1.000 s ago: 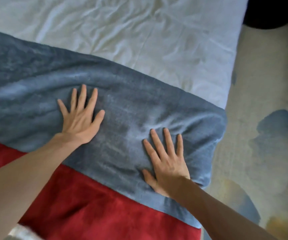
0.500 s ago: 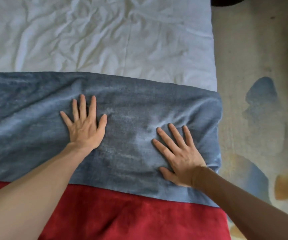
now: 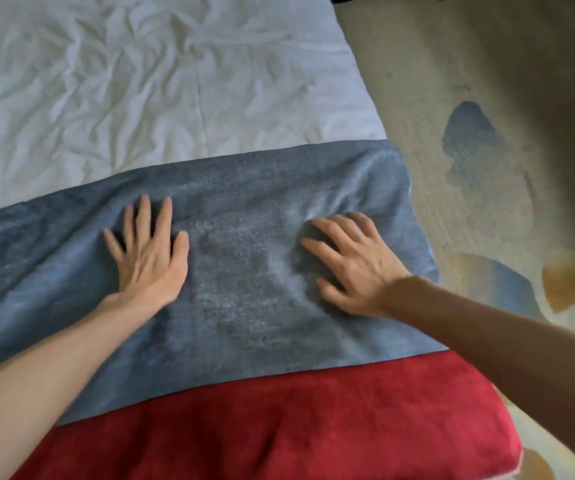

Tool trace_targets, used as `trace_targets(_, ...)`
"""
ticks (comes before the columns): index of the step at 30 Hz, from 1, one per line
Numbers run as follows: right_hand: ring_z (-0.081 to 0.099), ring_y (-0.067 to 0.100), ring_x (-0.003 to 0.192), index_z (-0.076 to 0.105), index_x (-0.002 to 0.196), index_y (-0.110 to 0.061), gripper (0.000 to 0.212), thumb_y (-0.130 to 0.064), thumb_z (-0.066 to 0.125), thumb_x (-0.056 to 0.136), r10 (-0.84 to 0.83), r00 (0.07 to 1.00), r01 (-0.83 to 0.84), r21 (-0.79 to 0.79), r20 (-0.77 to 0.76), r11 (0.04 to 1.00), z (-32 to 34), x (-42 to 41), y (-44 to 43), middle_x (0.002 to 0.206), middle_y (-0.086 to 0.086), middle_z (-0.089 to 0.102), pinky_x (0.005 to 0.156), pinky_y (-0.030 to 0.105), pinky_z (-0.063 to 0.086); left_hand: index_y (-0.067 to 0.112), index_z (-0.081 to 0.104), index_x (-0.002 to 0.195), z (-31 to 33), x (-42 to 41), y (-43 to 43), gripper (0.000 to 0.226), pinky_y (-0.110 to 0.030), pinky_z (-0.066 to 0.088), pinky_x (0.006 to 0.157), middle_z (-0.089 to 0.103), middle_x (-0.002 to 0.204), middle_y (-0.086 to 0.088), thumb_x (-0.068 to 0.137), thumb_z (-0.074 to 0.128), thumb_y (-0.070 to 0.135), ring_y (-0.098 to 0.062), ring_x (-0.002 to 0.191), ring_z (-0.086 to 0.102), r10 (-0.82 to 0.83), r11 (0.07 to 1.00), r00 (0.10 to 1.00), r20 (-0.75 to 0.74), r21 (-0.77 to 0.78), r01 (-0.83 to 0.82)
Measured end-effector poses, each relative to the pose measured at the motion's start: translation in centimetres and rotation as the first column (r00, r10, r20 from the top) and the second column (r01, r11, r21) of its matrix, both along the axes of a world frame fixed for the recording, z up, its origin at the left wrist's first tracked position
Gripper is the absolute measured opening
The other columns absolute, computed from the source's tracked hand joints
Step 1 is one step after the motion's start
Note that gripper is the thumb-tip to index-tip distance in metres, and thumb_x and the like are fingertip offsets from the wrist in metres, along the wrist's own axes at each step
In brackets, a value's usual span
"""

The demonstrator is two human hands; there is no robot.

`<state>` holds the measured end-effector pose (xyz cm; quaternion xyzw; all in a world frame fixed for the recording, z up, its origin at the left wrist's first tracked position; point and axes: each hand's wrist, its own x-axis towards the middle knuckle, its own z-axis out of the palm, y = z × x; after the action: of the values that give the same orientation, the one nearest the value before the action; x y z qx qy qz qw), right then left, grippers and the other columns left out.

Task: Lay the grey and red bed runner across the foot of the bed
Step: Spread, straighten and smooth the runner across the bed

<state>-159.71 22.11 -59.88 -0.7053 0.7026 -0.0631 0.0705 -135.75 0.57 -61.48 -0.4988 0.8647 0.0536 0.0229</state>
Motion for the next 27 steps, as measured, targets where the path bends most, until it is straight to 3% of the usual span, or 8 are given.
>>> trace_targets(4, 0.05, 0.04, 0.107, 0.06, 0.101, -0.003, 0.031, -0.026, 0.051, 0.082, -0.248, 0.969, 0.247, -0.082, -0.002, 0.966, 0.9, 2.0, -5.6, 0.124, 0.023, 0.051, 0.092, 0.047, 0.035, 0.026, 0.015, 0.149, 2.2, 0.5, -5.7, 0.051, -0.055, 0.0, 0.115, 0.003, 0.159, -0.007, 0.1, 0.03, 0.028, -0.031, 0.145, 0.002, -0.077, 0.996, 0.997, -0.031, -0.041, 0.075)
trace_targets(7, 0.033, 0.037, 0.132, 0.051, 0.12, -0.005, 0.039, -0.025, 0.047, 0.086, -0.343, 0.939, 0.343, -0.049, 0.018, 0.938, 1.4, 2.4, -10.7, 0.146, 0.022, 0.033, 0.105, 0.047, 0.025, 0.021, 0.019, 0.148, 3.3, 0.9, -9.6, 0.049, -0.055, 0.011, 0.114, 0.016, 0.156, -0.013, 0.101, 0.03, 0.015, -0.035, 0.142, 0.015, -0.084, 0.996, 0.996, -0.032, -0.025, 0.083)
trace_targets(10, 0.015, 0.03, 0.143, 0.027, 0.144, -0.015, 0.052, -0.034, 0.035, 0.096, -0.375, 0.923, 0.368, 0.086, 0.085, 0.926, 1.5, 1.2, -15.0, 0.154, 0.012, 0.022, 0.115, 0.047, 0.009, 0.013, 0.038, 0.141, 3.8, 1.7, -12.8, 0.044, -0.05, 0.04, 0.095, 0.052, 0.132, -0.023, 0.098, 0.033, 0.003, -0.042, 0.114, 0.051, -0.15, 0.987, 0.988, -0.029, 0.056, 0.151)
trace_targets(13, 0.053, 0.033, 0.108, 0.057, 0.103, -0.016, 0.032, -0.034, 0.032, 0.098, -0.449, 0.871, 0.438, 0.103, 0.198, 0.893, 2.1, 0.7, -17.3, 0.109, 0.012, 0.062, 0.094, 0.043, 0.031, 0.006, 0.061, 0.105, 4.3, 2.0, -14.6, 0.029, -0.047, 0.046, 0.081, 0.064, 0.102, -0.02, 0.099, 0.034, 0.014, -0.038, 0.091, 0.058, -0.186, 0.975, 0.98, -0.072, 0.107, 0.193)
trace_targets(15, 0.054, 0.031, 0.078, 0.054, 0.076, -0.013, 0.031, -0.034, 0.041, 0.096, -0.512, 0.822, 0.513, 0.067, 0.247, 0.856, 2.7, 0.8, -17.9, 0.076, 0.007, 0.057, 0.071, 0.036, 0.032, 0.01, 0.06, 0.087, 4.6, 2.0, -15.1, 0.026, -0.042, 0.047, 0.078, 0.064, 0.091, -0.013, 0.099, 0.04, 0.022, -0.033, 0.086, 0.058, -0.172, 0.953, 0.974, -0.148, 0.224, 0.202)
trace_targets(19, 0.056, 0.023, 0.073, 0.058, 0.072, -0.018, 0.017, -0.028, 0.061, 0.086, -0.434, 0.856, 0.414, 0.132, 0.281, 0.901, 3.1, 0.4, -17.9, 0.074, 0.0, 0.058, 0.065, 0.031, 0.041, 0.022, 0.052, 0.077, 5.4, 2.3, -16.0, 0.026, -0.036, 0.041, 0.065, 0.059, 0.077, 0.004, 0.094, 0.045, 0.041, -0.019, 0.072, 0.055, -0.135, 0.922, 0.971, -0.195, 0.335, 0.195)
trace_targets(23, 0.059, 0.016, 0.071, 0.052, 0.063, -0.03, 0.022, -0.02, 0.065, 0.077, -0.34, 0.894, 0.281, 0.226, 0.293, 0.933, 3.5, 0.1, -17.9, 0.07, -0.012, 0.056, 0.052, 0.021, 0.038, 0.015, 0.048, 0.066, 6.0, 2.6, -16.9, 0.043, -0.032, 0.038, 0.058, 0.055, 0.064, 0.0, 0.093, 0.043, 0.047, -0.02, 0.06, 0.05, -0.208, 0.869, 0.972, -0.108, 0.436, 0.235)
trace_targets(27, 0.058, 0.014, 0.074, 0.051, 0.088, -0.026, 0.016, -0.035, 0.063, 0.082, -0.398, 0.803, 0.269, 0.327, 0.443, 0.906, 3.8, -0.2, -19.2, 0.079, -0.008, 0.059, 0.06, 0.029, 0.043, 0.028, 0.057, 0.082, 6.0, 2.5, -17.4, 0.01, -0.026, 0.042, 0.064, 0.062, 0.081, 0.007, 0.086, 0.063, 0.035, -0.01, 0.075, 0.058, -0.225, 0.86, 0.961, -0.163, 0.431, 0.274)
